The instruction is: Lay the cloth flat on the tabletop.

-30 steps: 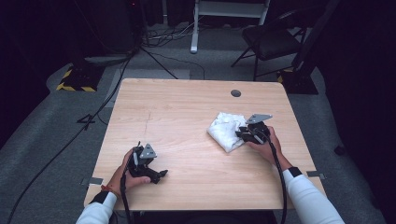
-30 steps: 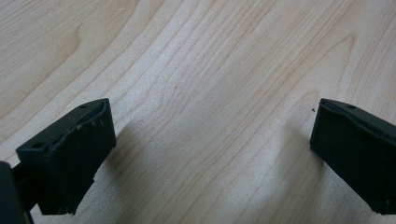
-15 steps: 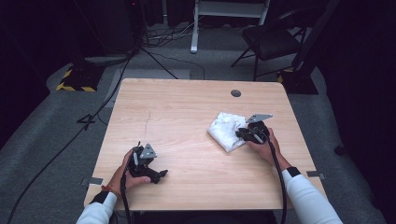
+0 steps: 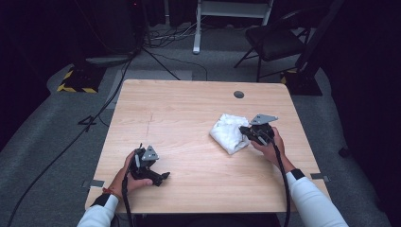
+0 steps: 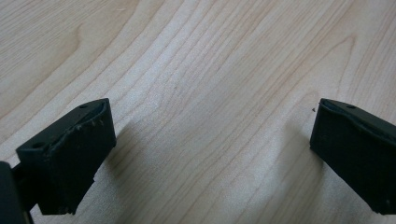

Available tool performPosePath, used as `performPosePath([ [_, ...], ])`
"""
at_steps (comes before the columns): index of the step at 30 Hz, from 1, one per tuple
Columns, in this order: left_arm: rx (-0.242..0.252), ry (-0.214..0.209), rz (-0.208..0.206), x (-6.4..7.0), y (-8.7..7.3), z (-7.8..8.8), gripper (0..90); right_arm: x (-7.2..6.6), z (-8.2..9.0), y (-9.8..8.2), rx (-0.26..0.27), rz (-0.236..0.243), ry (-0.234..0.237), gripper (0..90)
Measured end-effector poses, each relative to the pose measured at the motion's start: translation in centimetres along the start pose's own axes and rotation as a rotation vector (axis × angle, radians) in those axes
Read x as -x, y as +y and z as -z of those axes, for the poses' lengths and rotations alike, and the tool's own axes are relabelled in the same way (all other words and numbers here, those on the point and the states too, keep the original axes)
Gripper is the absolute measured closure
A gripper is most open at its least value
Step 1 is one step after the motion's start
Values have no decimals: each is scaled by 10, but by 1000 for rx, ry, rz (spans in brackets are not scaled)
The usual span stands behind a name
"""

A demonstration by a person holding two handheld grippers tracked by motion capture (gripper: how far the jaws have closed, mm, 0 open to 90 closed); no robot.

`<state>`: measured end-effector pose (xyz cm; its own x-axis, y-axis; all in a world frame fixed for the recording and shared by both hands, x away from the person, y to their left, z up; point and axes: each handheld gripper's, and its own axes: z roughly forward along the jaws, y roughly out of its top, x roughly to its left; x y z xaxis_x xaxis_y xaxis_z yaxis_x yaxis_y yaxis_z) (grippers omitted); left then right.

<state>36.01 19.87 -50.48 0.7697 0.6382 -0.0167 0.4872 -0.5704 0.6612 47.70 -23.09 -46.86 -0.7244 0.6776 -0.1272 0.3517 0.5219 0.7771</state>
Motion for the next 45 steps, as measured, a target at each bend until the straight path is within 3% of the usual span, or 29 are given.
performPosePath([
  [4,0,0,0,0,0,0,4,-11,9,9,62,49,37,867],
  [7,0,0,0,0,0,0,4,-24,14,15,98,90,104,867],
  [10,0,0,0,0,0,0,4,-42,17,19,113,150,184,867],
  [16,0,2,1,0,0,0,4,-78,20,24,109,258,295,867],
  [21,-1,1,0,0,0,0,4,-104,20,27,104,327,340,866],
  [27,0,0,2,0,0,0,4,-136,12,22,61,402,380,860],
  [32,0,6,3,1,2,-2,4,-152,12,16,47,414,410,718],
  [38,-26,5,3,8,12,-8,4,-142,36,14,90,354,385,627],
  [41,-41,7,1,13,21,-11,23,-125,50,10,108,313,335,601],
  [44,-26,10,-29,21,32,-14,214,-103,63,3,121,251,269,582],
  [45,-28,10,-48,25,37,-17,183,-92,68,0,126,218,234,580],
])
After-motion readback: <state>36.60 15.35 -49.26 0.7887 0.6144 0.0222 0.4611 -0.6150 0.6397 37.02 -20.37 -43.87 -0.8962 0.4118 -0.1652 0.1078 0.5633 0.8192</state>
